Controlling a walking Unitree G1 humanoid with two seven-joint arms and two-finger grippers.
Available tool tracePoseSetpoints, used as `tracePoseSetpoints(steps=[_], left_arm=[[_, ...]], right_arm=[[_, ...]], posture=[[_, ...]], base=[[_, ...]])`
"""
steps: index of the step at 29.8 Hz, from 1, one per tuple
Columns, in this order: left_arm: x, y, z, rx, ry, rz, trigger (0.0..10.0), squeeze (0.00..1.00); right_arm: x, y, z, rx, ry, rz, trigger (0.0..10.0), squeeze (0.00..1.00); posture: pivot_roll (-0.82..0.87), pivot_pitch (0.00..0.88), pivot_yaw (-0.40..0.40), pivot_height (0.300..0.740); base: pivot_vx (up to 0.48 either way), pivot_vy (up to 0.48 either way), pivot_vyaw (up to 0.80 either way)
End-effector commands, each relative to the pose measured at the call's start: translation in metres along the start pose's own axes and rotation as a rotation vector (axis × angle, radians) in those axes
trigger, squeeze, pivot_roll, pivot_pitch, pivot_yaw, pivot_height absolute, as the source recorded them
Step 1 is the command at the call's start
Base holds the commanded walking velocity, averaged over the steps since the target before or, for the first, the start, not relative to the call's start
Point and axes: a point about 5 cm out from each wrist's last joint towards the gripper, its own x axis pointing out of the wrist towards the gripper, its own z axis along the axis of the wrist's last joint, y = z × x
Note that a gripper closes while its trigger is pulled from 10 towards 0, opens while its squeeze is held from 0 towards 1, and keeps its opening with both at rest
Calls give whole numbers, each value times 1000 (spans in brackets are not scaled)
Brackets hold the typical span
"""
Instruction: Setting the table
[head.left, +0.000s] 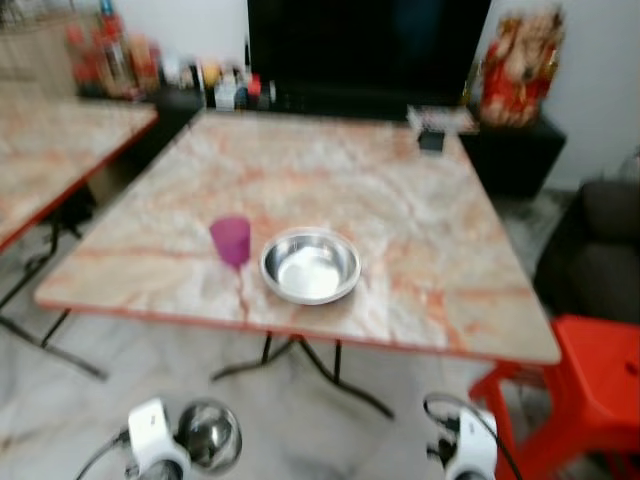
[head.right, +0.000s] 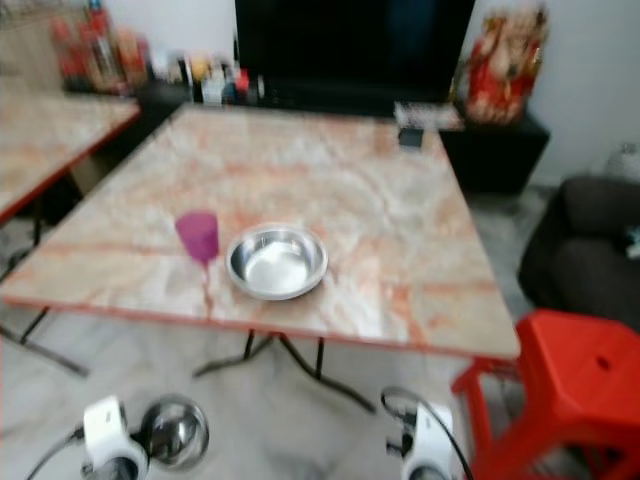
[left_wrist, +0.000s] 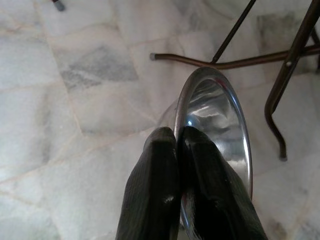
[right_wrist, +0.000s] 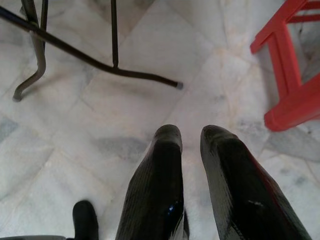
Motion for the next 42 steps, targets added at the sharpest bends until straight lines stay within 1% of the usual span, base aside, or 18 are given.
tracePoseSetpoints(steps=[1,8,15,24,42], left_arm=[[0,-8,-4,16,13,-27,10000,0],[0,-8,-5,20,18,-30,10000,0],[-1,-5,-8,53,37,-13,10000,0],[-1,-6,-8,60,42,-12,10000,0],[-1,-6,-7,68,37,-13,10000,0]], right_arm=[[-1,-8,-2,6,7,-24,10000,0],[-1,-8,-1,7,7,-24,10000,0],[0,-8,0,4,4,-23,10000,0],[0,-8,0,-12,5,-22,10000,0],[-1,-9,-1,-6,7,-26,10000,0]], posture=[[-42,0,-24,740],[-44,0,-23,740],[-46,0,-25,740],[-45,0,-27,740],[-48,0,-24,740]], base=[[0,0,0],[0,0,0],[0,0,0],[0,0,0],[0,-329,0]])
